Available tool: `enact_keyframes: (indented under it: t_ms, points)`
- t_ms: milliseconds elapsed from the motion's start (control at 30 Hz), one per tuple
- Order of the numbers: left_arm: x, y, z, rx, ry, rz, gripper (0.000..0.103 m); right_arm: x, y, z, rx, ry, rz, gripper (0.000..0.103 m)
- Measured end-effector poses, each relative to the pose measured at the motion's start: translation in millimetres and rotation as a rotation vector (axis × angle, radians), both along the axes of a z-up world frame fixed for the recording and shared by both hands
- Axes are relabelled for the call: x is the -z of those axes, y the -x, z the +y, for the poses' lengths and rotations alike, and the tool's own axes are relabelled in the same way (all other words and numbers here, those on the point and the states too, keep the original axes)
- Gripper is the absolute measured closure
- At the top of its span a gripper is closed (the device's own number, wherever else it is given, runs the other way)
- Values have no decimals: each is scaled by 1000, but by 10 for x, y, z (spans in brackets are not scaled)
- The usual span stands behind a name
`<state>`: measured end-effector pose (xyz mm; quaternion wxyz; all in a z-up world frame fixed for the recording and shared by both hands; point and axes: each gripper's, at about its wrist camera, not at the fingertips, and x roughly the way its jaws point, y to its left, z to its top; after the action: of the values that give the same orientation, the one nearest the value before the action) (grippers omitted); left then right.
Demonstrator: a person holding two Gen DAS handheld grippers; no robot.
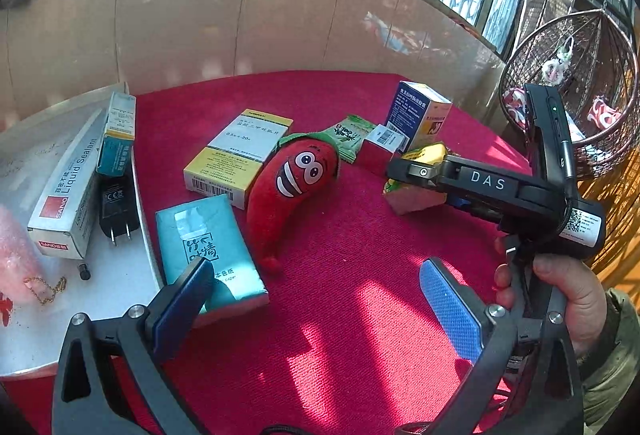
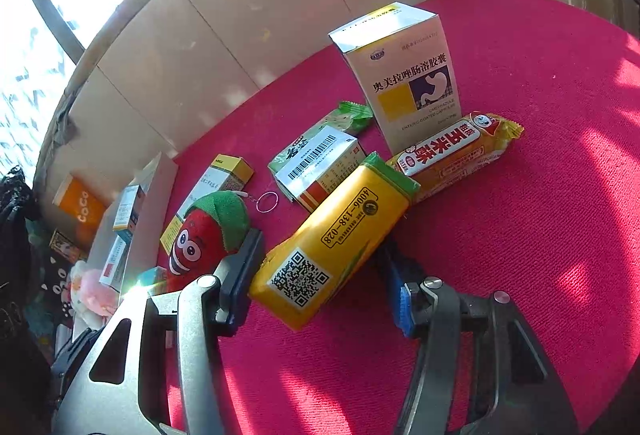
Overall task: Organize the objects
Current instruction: 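Grasp the teal tissue pack with the left tool while the right tool grasps the yellow box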
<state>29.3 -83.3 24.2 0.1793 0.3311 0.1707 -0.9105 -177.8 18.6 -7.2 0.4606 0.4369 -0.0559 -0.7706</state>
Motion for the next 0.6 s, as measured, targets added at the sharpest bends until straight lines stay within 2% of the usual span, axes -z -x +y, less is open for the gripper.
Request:
enact_keyframes:
  t_ms: [133,267,400,533,600]
  points:
    - [2,-8,-26,-37,36,-24,0,-6,24,24,0,6,-4,46]
    - [2,-78,-79,-73,35,-18,1,-5,17,5,1,8,-6,46]
    - [28,-119,-155,-157,86,-72,1,10,40,78,4,13,-10,47]
    - [13,-73,-244,-180,67,-81,1,15,41,97,5,9,-6,47]
    - [37,13,-240,-183,95,-110,1,14,38,95,5,9,-6,47]
